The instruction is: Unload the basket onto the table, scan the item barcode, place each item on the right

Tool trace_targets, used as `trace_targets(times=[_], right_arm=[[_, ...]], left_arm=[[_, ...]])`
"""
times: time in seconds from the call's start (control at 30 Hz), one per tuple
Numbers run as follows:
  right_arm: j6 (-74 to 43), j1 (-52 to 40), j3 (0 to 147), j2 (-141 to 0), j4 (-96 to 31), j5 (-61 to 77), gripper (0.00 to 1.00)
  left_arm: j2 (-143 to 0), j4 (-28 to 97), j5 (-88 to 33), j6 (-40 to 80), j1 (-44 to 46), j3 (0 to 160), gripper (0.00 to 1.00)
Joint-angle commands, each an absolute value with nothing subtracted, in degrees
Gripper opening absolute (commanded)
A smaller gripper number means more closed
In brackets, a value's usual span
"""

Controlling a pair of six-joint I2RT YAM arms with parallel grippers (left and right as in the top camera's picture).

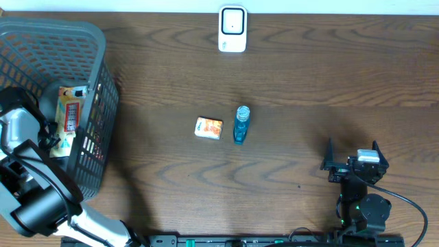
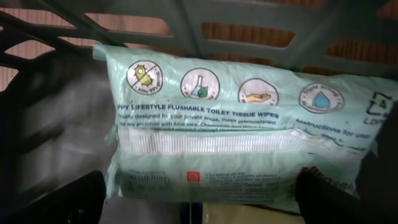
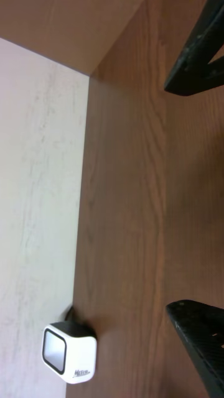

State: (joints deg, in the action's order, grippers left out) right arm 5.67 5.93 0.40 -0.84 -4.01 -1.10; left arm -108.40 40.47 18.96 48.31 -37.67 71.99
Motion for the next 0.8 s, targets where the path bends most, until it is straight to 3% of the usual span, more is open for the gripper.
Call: trace_targets(times=[0.0,0.13,0.2,0.23,0.63,0.67,0.7,0.77], right_arm=[[6.31,6.33,0.32,-0.64,-4.16,-1.37,0.99],[6.31,6.33,0.32,-0.64,-4.16,-1.37,0.99],[6.31,6.33,0.32,-0.64,-4.16,-1.37,0.99],[6.31,6.33,0.32,-0.64,-4.16,-1.37,0.99],[6.31,6.33,0.32,-0.64,-4.16,-1.37,0.99],[6.28,6.33,0.32,-0.64,-4.16,-1.37,0.99],[6.31,6.33,0.32,-0.64,-4.16,-1.37,0.99],[6.31,6.33,0.32,-0.64,-4.16,-1.37,0.99]], left_arm=[[-115.42,41.06,19.31,48.80,-38.46,69.69,0.82],[-115.28,41.89,19.31,48.80,-38.46,69.65,0.30],[-115.28,42.26,19.29,48.80,-38.46,69.65,0.12],[-115.26,42.59,19.33,48.80,-38.46,69.65,0.08],[-102.85,44.51,18.09,48.27,-38.46,69.89,0.08],[-100.86,44.49,18.11,48.03,-38.46,69.89,0.17],[-99.20,44.45,18.11,47.62,-38.46,69.89,0.44],[-95.29,44.42,18.13,46.74,-38.46,69.89,0.66]])
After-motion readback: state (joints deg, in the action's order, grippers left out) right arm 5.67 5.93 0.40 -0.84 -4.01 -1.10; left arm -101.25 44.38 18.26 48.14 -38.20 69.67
